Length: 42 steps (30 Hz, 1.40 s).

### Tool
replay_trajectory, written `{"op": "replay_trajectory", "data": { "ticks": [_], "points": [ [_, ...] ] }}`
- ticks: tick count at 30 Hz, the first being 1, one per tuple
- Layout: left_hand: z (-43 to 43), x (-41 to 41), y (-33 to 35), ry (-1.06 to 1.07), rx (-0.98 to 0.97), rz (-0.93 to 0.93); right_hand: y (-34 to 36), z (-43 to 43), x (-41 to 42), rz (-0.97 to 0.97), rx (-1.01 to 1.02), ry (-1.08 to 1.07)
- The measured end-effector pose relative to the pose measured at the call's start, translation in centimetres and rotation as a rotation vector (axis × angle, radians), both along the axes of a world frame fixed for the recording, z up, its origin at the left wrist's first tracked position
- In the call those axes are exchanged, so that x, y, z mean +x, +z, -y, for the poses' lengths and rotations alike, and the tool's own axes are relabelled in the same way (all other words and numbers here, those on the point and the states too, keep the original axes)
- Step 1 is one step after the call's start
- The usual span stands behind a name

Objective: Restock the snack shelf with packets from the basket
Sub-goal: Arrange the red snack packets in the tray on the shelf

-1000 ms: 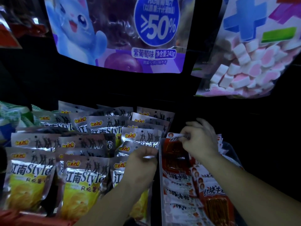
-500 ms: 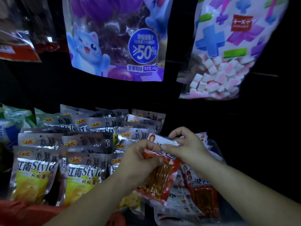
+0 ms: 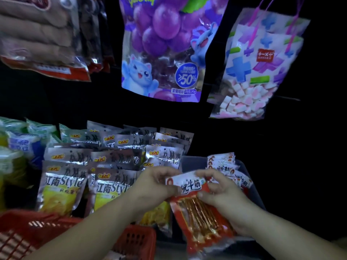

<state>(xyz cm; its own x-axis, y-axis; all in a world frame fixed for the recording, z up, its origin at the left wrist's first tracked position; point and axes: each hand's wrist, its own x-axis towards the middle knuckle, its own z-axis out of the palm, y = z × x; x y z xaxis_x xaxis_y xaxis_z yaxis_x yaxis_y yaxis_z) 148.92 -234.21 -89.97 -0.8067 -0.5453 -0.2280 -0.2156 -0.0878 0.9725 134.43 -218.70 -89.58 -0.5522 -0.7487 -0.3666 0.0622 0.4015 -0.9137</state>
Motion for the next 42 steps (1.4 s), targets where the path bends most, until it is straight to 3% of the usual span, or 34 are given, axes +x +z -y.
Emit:
{"op": "replay_trajectory", "data": {
  "ticks": [4, 7, 11, 15, 17, 22, 27, 29, 33, 34, 38, 42],
  "points": [
    [-1.7, 1.6, 1.5, 0.009, 0.031, -0.091, 2.1, -1.0, 2.5, -0.128, 0.0, 0.033],
    [-2.7, 2.0, 2.8, 0.032, -0.008, -0.12, 3.9, -2.5, 4.1, -0.04, -0.008, 0.022],
    [-4.3, 2.1, 3.5, 0.116, -0.001, -0.175, 5.1, -3.3, 5.4, -0.154, -0.019, -0.011],
    [-5.6, 1.7, 3.1, 0.024, 0.219, -0.158, 4.8, -3.9, 4.9, -0.017, -0.096, -0.191],
    [-6.3, 1.2, 2.9, -0.004, 0.222, -0.116, 4.9, -3.7, 4.6, -0.047, -0.042, -0.245],
    [-6.3, -0.1, 3.4, 0.106, 0.213, -0.113, 7.0, -4.5, 3.2, 0.048, 0.049, -0.079],
    [-6.8, -0.6, 5.2, -0.125, 0.316, -0.22, 8.0, -5.2, 2.2, 0.05, -0.002, -0.179],
    [-7.0, -0.9, 5.4, -0.093, 0.258, -0.232, 8.1, -5.0, 2.1, 0.054, -0.006, -0.194],
    [-7.1, -1.5, 5.8, 0.0, 0.079, -0.196, 8.3, -4.6, 2.3, -0.352, -0.028, -0.279],
    [-7.4, -1.7, 6.1, -0.015, -0.009, -0.205, 8.6, -4.5, 2.5, -0.352, -0.094, -0.294],
    [-8.8, -1.7, 7.4, -0.117, -0.246, -0.304, 9.4, -3.8, 2.5, -0.012, -0.292, -0.227],
    [-8.9, -0.9, 7.4, -0.177, -0.167, -0.294, 9.1, -4.1, 1.7, -0.178, -0.316, -0.254]
  ]
}}
